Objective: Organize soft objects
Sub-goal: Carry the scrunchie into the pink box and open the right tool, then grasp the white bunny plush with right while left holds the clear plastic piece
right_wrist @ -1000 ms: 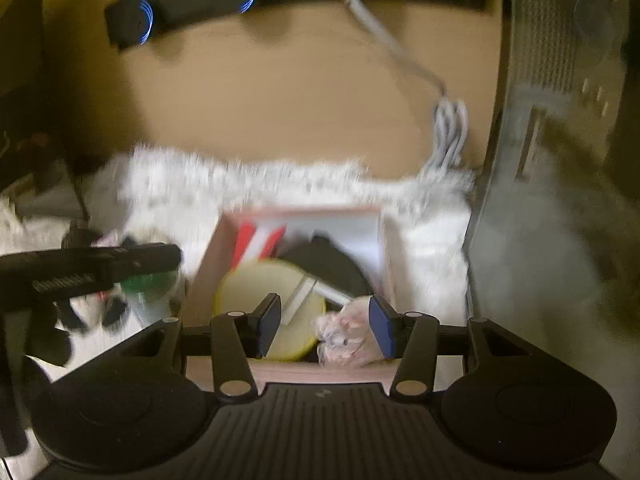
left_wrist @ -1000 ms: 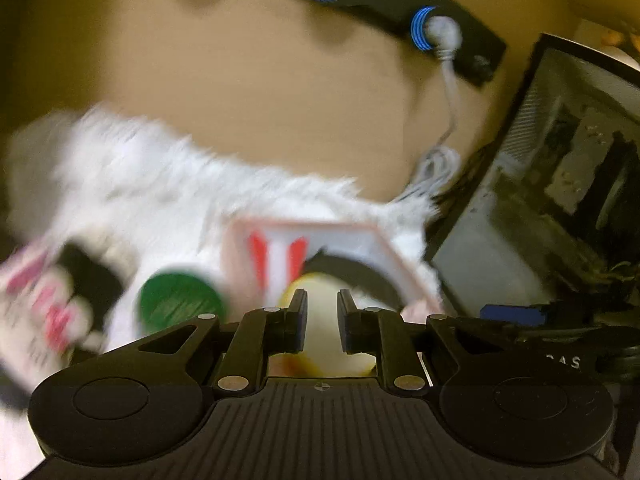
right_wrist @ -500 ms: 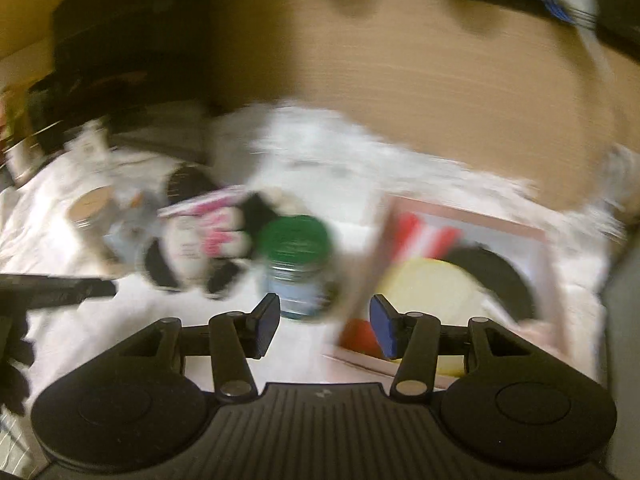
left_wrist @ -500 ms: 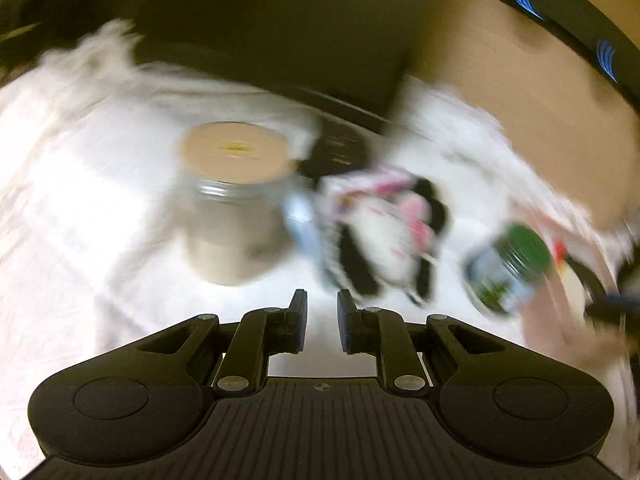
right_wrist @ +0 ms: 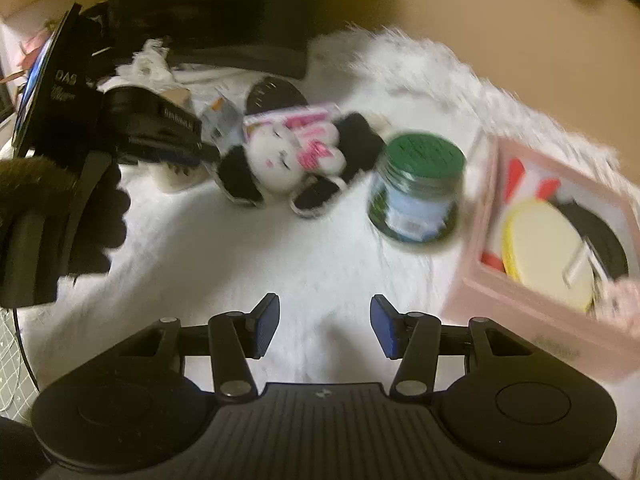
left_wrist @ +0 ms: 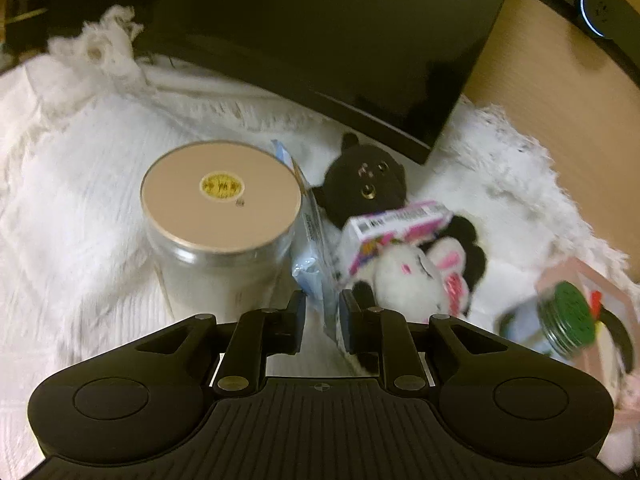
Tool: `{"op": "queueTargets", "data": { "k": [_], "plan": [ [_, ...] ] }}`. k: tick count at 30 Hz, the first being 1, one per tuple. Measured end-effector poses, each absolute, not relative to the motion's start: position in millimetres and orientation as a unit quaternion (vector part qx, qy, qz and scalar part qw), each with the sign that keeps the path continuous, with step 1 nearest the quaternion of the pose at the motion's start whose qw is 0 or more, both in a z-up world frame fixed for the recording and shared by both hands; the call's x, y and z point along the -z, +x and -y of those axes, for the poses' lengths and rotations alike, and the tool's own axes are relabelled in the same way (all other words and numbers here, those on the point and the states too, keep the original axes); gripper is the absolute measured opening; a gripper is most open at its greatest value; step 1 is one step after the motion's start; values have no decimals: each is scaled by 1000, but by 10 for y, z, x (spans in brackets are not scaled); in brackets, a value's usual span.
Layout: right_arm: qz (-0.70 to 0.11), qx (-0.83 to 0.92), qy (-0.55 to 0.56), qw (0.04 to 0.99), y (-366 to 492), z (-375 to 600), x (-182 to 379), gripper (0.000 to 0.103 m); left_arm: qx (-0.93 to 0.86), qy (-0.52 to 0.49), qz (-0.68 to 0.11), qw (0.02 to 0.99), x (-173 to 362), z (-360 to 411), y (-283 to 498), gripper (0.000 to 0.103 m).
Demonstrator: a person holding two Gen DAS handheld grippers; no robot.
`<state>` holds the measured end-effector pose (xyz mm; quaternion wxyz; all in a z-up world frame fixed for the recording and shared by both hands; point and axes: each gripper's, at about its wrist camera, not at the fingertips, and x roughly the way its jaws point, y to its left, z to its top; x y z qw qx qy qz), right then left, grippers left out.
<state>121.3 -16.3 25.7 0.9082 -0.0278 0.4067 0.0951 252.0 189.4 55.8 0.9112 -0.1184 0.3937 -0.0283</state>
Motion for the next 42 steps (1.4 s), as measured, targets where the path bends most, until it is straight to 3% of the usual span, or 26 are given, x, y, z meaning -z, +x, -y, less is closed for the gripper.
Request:
{"op": "queueTargets", "data": {
  "k": [8, 15, 21, 24, 31, 33, 35, 37, 42],
  "plan": [
    [-422, -48, -5, 905, 1033, 411, -188, 50, -8, -112, -371, 922, -483, -1794, 2680, 22],
    [-407, -42, -22, 912, 996, 439, -299, 50, 33, -116, -374, 920, -490, -1872, 2629, 18],
    [-391, -89, 16, 916, 1531, 297, -574, 51, 83, -129, -388, 909, -513, -2088, 2352, 16],
    [-398, -117, 49, 909, 1967, 176, -679, 60, 103, -117, -390, 908, -531, -2181, 2121, 16],
    [-461, -110, 99, 875, 2958, -229, -382, 61, 159, -96, -404, 896, -583, -2290, 1623, 17],
    [-470, -106, 110, 869, 3118, -309, -224, 69, 187, -82, -394, 896, -547, -2304, 1551, 19],
    [-454, -94, 109, 879, 3182, -381, -114, 83, 170, -66, -386, 904, -527, -2292, 1530, 24],
    [-445, -80, 93, 887, 3187, -484, -82, 90, 163, -74, -370, 911, -557, -2306, 1522, 24],
    [-435, -70, 18, 897, 3135, -737, 3, 96, 165, -78, -370, 911, -590, -2270, 1828, 25]
  ]
}}
